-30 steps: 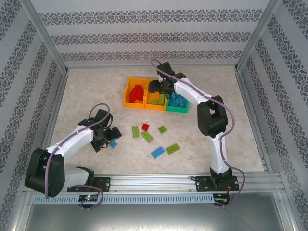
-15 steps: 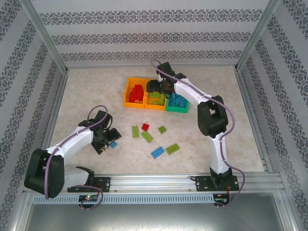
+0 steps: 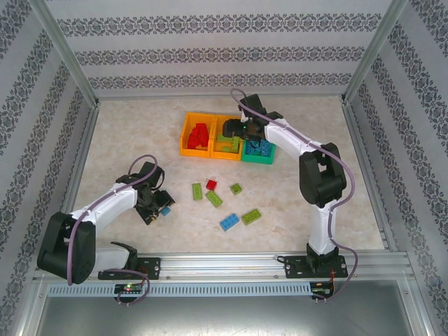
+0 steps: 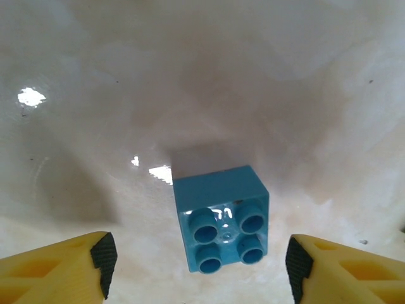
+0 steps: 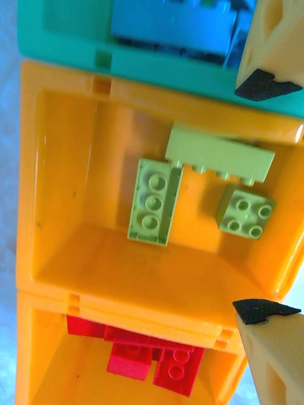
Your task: Sort the legos into containers by color
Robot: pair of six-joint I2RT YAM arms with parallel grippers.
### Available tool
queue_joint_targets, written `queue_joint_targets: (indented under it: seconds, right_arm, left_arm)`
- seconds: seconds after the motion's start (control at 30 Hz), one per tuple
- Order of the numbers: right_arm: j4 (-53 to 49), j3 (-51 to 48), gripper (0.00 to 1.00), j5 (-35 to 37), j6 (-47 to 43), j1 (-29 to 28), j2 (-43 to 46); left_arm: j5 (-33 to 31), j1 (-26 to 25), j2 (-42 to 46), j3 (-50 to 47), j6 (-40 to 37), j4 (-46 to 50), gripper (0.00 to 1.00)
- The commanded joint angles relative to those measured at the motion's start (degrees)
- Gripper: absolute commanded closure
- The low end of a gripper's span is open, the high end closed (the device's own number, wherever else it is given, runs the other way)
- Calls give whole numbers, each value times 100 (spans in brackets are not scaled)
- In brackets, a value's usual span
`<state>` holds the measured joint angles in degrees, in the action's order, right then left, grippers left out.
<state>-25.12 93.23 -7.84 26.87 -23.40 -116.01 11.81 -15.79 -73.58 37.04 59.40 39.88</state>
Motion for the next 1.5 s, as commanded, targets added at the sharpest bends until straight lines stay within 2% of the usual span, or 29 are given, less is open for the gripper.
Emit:
queue_joint_targets:
  seconds: [0.0, 0.2, 0.33, 0.5, 0.6, 0.77, 0.97, 1.13, 1.27, 1.47]
  right_arm:
    - [136, -347, 15, 367, 56, 117, 499]
    - [251, -1112, 13, 1012, -92, 390, 1271]
    - [316, -1727, 12, 1117, -80, 818, 1800]
    - [209, -2402, 12, 1067, -239, 1270, 2292]
    - [142, -2831, 12, 1274, -284, 1312, 2564]
    - [139, -3451, 11, 1358, -130, 1341, 2939]
    - [227, -4102, 11, 1261, 223, 1370, 3501]
    - [219, -4633, 11, 1010, 236, 1382, 3965]
    - [122, -4935, 12, 567, 100, 1358, 4163]
    - [94, -5356, 13, 308, 172, 1291, 4508]
  left_arm:
    - [-7, -75, -148, 134, -15, -14, 33]
    - [-81, -132, -371, 193, -137, -136, 50]
    - [-126, -161, -462, 282, -208, -225, 63]
    - [-255, -206, -514, 535, -382, -334, 70]
    - [-267, -307, -649, 932, -542, -622, 71]
    - [-3, -709, -1566, 2440, -1209, -1006, 71]
    - [878, -1250, -3419, 5188, -2252, -1053, 73]
    - [1428, -1549, -4733, 7232, -2752, -912, 73]
    - [1883, -1692, -5572, 8381, -2855, -937, 73]
    - [2175, -1743, -6446, 9273, -2577, -950, 72]
